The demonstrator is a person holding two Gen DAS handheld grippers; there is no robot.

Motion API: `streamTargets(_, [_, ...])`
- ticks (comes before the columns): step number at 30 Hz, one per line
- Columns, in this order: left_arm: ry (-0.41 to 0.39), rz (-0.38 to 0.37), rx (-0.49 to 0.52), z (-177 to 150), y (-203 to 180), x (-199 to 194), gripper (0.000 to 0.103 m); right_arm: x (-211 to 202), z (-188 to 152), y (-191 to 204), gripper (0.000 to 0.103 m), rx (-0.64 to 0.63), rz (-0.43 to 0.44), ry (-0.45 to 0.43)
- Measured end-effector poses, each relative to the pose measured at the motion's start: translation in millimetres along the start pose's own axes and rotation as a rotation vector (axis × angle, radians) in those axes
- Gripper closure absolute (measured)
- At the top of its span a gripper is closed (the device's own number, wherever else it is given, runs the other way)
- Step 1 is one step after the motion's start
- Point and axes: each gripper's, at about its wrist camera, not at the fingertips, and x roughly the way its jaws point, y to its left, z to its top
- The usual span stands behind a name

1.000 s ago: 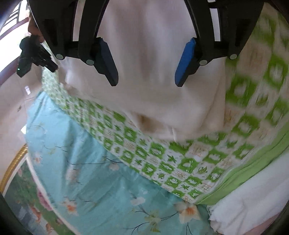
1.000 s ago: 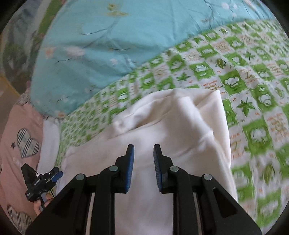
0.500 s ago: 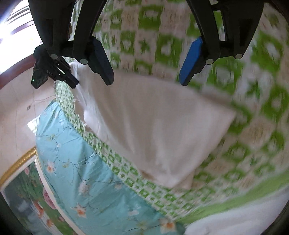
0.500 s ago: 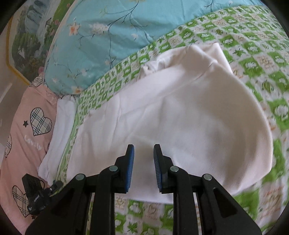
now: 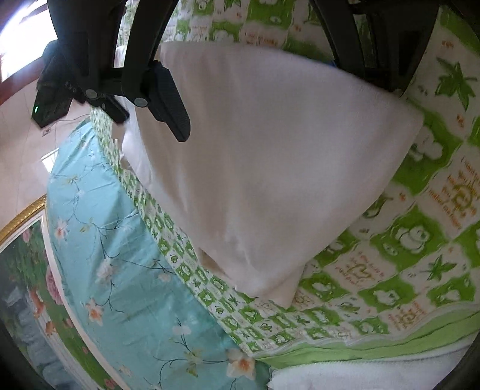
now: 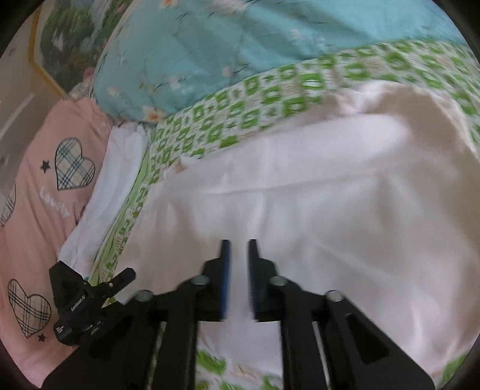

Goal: Fold large clothes

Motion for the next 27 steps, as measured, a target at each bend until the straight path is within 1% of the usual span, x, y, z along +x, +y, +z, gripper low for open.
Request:
streamTargets(1, [0.001,0.003,0.005,2,0,1,0.040,7,4,6,0.095,-0.026,-0.011,0.006])
streamTargets(2, [0.008,0.002,0.009,4,0,4,0.056,19,7,11,0.095,-0.055,-0.036,0.018])
streamTargets(3, [0.019,-0.006,0.006,6,1,8,0.075,28,8,12,0.095,-0.058,-0.047,0.038])
streamTargets(5, [0.025,-0.015,0.006,9,2,11,0.094,52,4,9,0.097,-0.064,-0.086,0.118])
streamTargets(6, [0.016,-0.020,0.019,12,0,9,0.095,60,0,7,0.098,-0.081,-0.094,0.128])
streamTargets(7, [0.009,-0.025,0.034,14,-4,7,0.095,62,-1,4,0.099,-0.087,-0.081,0.113])
streamTargets(8, [0.000,-0.029,0.054,15,-10,5,0.096,62,-2,-1,0.099,-0.071,-0.062,0.116])
streamTargets(11, [-0.033,-0.054,0.144,18,-41,-7,0.097,62,-1,-4,0.099,-0.060,-0.050,0.127])
streamTargets(14, [-0.047,-0.084,0.266,17,-85,-10,0.097,61,0,-6,0.099,-0.035,-0.032,0.128])
streamTargets(16, [-0.044,-0.093,0.342,12,-109,-7,0.097,55,1,-13,0.099,0.021,0.016,0.123])
streamTargets(17, [-0.044,-0.095,0.384,9,-121,-5,0.097,50,0,-23,0.098,0.082,0.073,0.120])
streamTargets(19, [-0.041,-0.104,0.476,-2,-148,2,0.097,39,-1,-37,0.098,0.158,0.137,0.108])
streamTargets(22, [-0.033,-0.120,0.597,-22,-183,17,0.097,4,-1,-66,0.098,0.237,0.165,0.013])
streamTargets(23, [-0.023,-0.123,0.631,-29,-192,24,0.097,-14,0,-82,0.095,0.278,0.175,-0.037])
streamTargets(25, [0.011,-0.121,0.711,-49,-208,42,0.097,-39,2,-110,0.093,0.338,0.173,-0.096])
streamTargets(27, [0.046,-0.099,0.788,-68,-219,63,0.097,-56,4,-132,0.093,0.386,0.176,-0.129])
